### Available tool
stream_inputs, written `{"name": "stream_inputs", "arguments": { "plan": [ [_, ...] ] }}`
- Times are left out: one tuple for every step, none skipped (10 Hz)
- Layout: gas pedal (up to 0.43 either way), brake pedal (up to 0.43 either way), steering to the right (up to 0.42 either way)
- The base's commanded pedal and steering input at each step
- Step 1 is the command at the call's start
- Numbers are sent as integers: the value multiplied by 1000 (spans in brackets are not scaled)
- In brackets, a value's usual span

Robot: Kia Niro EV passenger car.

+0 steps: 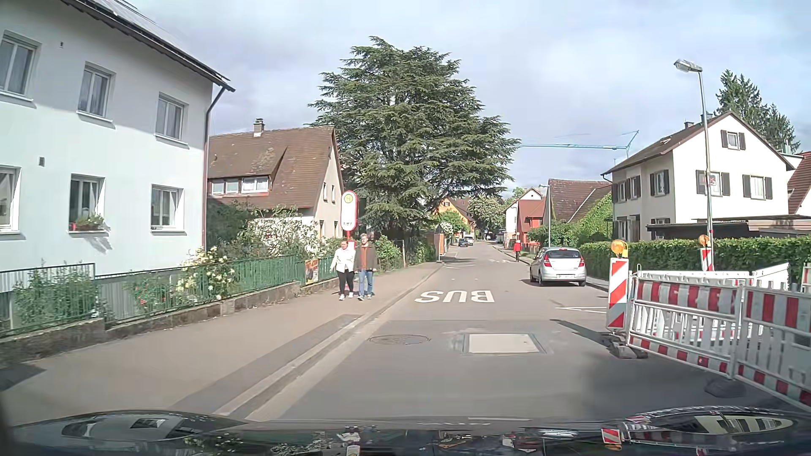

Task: Follow the waypoints while adhering to traffic rules and regulations

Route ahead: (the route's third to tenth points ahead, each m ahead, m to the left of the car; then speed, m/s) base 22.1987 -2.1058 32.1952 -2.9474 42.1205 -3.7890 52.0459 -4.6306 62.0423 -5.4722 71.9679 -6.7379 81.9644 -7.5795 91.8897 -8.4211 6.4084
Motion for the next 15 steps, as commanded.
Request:
{"name": "stream_inputs", "arguments": {
  "plan": [
    [39, 0, 67],
    [39, 0, 66],
    [39, 0, 63],
    [39, 0, 60],
    [39, 0, 60],
    [39, 0, 60],
    [39, 0, 57],
    [39, 0, 52],
    [39, 0, 46],
    [39, 0, 41],
    [39, 0, 39],
    [39, 0, 34],
    [39, 0, 26],
    [39, 0, 21],
    [39, 0, 20]
  ]
}}
